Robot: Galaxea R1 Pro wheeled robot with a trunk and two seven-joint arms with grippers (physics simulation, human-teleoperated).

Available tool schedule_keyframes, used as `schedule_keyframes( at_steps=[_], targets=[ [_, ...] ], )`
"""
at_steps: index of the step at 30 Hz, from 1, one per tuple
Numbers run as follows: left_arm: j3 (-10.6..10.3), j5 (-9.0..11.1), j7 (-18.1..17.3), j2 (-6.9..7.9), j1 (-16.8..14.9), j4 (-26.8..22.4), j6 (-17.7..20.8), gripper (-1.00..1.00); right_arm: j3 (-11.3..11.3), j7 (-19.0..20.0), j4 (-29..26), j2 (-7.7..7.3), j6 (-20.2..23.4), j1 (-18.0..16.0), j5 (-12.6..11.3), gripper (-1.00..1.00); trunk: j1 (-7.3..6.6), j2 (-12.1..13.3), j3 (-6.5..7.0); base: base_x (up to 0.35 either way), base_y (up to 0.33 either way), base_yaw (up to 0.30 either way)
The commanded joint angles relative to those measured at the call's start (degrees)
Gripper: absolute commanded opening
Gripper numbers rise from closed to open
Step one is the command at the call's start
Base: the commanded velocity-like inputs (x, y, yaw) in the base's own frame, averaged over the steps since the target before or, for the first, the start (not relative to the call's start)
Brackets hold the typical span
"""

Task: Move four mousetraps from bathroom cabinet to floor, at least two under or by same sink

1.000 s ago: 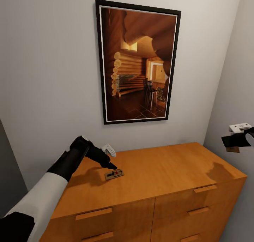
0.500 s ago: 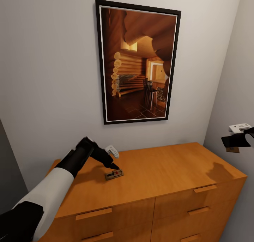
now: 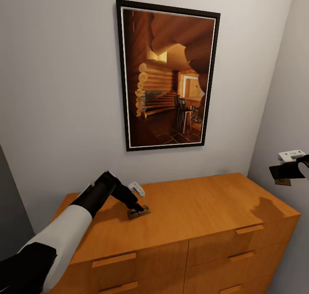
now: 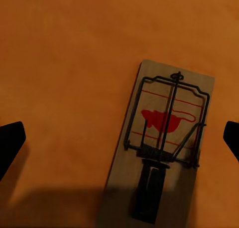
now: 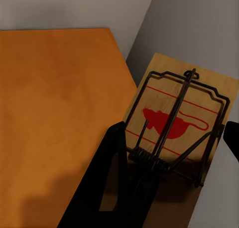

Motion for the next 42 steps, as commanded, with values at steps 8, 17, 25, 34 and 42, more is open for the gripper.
schedule_keyframes(
  at_steps=[8, 17, 25, 34, 42],
  targets=[
    [0.0, -0.4, 1.1, -2.04, 0.0, 0.7, 0.4, 1.00, 0.1, 0.6, 0.0, -0.06, 0.2, -0.1, 0.6, -1.00, 0.00, 0.0, -0.08, 0.000, 0.000, 0.000],
    [0.0, -0.5, 1.4, -2.59, 0.0, 1.0, 0.4, 1.00, 0.2, 0.6, 0.0, -0.06, 0.2, -0.1, 0.6, -1.00, 0.00, 0.0, -0.08, 0.000, 0.000, 0.000],
    [0.0, -0.5, 1.5, -2.61, 0.0, 1.2, 0.4, 1.00, 0.2, 0.6, 0.0, -0.05, 0.2, -0.1, 0.6, -1.00, 0.00, 0.0, -0.08, 0.000, 0.000, 0.000],
    [0.0, -0.6, 1.5, -2.57, 0.0, 2.5, 0.3, 1.00, 0.2, 0.6, 0.0, -0.06, 0.2, -0.1, 0.6, -1.00, 0.00, 0.0, -0.08, 0.000, 0.000, 0.000],
    [0.0, -0.5, 1.5, -2.49, 0.0, 2.5, 0.2, 1.00, 0.2, 0.6, 0.0, -0.06, 0.2, -0.1, 0.6, -1.00, 0.00, 0.0, -0.08, 0.000, 0.000, 0.000]
  ],
)
